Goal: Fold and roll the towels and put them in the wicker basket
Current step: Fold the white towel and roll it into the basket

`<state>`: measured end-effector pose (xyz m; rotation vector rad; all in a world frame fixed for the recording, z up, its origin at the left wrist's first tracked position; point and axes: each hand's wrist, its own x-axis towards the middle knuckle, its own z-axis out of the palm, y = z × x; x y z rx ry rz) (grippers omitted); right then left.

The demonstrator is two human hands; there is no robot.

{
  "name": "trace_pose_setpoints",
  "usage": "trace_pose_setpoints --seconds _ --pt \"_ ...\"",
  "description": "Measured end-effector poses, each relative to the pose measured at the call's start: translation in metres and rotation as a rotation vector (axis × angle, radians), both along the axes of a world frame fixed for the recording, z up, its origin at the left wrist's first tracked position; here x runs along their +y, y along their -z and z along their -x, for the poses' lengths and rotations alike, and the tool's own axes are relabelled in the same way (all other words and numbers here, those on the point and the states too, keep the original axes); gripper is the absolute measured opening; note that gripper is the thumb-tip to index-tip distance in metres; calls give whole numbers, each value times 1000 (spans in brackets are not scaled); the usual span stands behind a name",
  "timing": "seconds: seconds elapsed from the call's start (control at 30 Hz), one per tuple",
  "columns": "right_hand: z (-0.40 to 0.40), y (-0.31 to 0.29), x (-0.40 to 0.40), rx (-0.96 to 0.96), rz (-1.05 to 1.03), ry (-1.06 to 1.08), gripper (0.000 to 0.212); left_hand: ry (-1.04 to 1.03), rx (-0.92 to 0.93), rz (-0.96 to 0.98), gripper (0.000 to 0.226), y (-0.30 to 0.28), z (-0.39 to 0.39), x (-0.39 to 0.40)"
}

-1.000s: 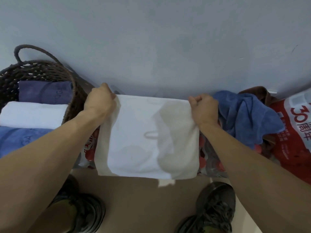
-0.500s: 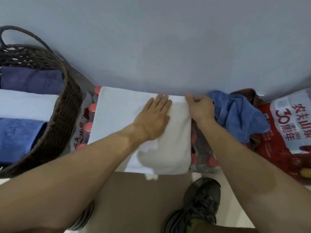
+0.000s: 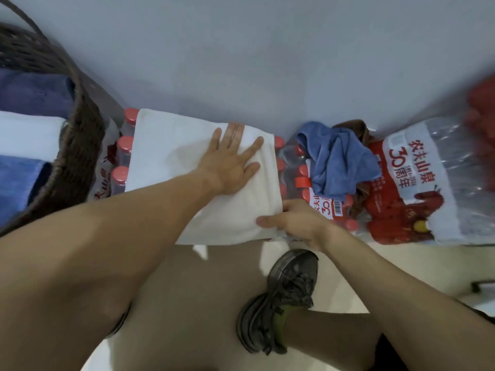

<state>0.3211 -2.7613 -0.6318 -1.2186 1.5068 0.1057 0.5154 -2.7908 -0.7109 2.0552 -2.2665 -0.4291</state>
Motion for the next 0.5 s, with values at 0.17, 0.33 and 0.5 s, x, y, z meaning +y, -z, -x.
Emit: trace_pose_setpoints --seconds 0.17,0.33,0.5 --pt "21 9 31 39 101 109 28 -21 -7 24 63 -3 1 1" --pt "30 22 54 124 -36 171 24 12 -86 44 60 -11 7 2" --pt "32 28 58 95 -89 159 19 46 -71 79 65 -12 23 11"
